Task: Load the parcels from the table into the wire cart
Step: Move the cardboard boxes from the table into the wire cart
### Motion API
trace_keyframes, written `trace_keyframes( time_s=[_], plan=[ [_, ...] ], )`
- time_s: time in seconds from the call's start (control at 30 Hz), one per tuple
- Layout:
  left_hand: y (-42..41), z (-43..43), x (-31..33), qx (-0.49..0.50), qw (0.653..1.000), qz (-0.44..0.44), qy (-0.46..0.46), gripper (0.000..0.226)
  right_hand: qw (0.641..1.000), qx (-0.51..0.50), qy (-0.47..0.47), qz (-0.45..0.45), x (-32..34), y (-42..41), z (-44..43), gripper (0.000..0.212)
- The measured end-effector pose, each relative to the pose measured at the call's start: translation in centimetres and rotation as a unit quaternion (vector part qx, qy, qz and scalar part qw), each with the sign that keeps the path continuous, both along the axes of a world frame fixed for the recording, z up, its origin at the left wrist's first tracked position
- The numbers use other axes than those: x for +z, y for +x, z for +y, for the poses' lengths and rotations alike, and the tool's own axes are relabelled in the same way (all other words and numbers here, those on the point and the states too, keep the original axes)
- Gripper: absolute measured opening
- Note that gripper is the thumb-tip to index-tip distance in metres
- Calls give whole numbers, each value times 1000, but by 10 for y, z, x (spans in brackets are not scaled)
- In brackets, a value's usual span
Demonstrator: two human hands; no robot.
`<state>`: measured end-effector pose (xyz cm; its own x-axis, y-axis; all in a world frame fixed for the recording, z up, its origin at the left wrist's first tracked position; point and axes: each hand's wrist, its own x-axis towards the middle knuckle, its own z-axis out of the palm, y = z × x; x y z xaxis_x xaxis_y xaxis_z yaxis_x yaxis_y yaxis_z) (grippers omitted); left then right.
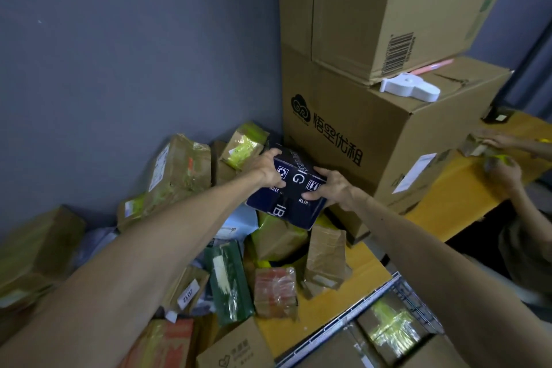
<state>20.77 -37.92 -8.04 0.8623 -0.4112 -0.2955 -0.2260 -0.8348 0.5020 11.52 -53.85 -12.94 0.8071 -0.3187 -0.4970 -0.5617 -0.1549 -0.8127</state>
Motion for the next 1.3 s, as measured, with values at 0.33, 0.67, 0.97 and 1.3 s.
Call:
trace_keyframes(
  time_s=[0.33, 0.67, 0.97, 1.3],
  plan=[
    [-53, 30, 13, 25, 996, -1, -81, 94, 995, -82, 21, -57, 19, -38, 21, 106],
    [-103, 92, 27, 10, 992, -13, -125, 98, 989, -42, -123, -75, 38, -96, 87, 108],
    [-158, 177, 24, -4, 986, 13, -166, 97, 970, -25, -231, -70, 52, -163, 175, 107],
    [-212, 210, 46, -35, 969, -39, -242, 95, 952, -37, -277, -126, 92, -227, 208, 106]
  ],
)
